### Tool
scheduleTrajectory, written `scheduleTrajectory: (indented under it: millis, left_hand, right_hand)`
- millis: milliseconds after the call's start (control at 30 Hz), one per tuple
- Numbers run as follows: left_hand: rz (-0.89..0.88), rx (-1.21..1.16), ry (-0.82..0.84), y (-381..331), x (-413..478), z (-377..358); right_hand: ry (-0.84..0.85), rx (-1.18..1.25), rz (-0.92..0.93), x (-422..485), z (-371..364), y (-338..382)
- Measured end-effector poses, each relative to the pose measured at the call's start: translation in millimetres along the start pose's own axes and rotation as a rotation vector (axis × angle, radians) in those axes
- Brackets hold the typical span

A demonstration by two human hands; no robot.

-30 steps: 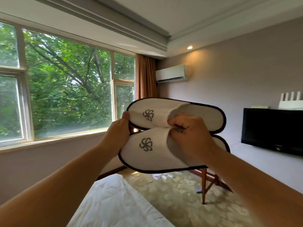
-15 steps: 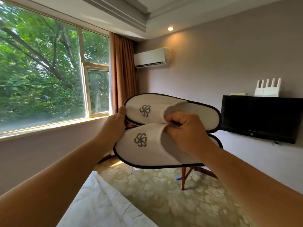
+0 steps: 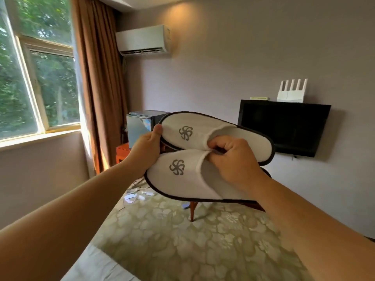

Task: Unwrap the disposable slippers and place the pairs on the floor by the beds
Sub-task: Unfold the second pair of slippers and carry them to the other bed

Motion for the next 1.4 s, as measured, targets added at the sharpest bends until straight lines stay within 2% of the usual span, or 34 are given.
scheduleTrajectory:
  millis: [100,267,433,700,867,1033,1233,1400]
  left_hand:
    - [-0.053,0.026,0.000,5.6,32.8,-52.8]
    - [0.003,0.049,0.001,26.4,88.9,-135.8]
    - [0.024,0.005,-0.076,59.1,137.8,-179.1]
    - [0.030,0.069,-0.286,117.2,214.2,-168.4]
    - [0.057,0.119,-0.352,161.3,275.2,-172.1]
    - [0.011,0.174,-0.456,192.9,354.8,-170.7]
    - [-0.030,0.207,-0.459,224.2,453.5,-176.7]
    - [0.074,0.147,-0.459,267.5,522.2,-175.7]
  right_hand:
    - [0.020,-0.009,-0.008,24.6,7.0,-52.5]
    - [0.055,0.035,-0.048,79.9,11.0,-146.6]
    - [0.136,0.099,-0.036,136.4,-12.8,-217.8]
    - [0.281,0.188,0.060,208.7,-108.2,-288.6]
    - [0.358,0.145,0.173,257.7,-179.6,-333.4]
    - [0.413,0.078,0.247,317.5,-253.4,-380.8]
    - [0.436,0.028,0.322,380.7,-326.7,-421.6]
    - [0.428,0.055,0.380,430.8,-383.2,-447.3]
Point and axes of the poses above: each hand's wrist, its own x-axis towards the middle knuckle, its own z-axis out of the back of the hand, y = z × x, the point moved 6 cm from there along x, towards the middle knuckle, and after that the axes turned 9 degrees about -y, right-handed, at the moved point
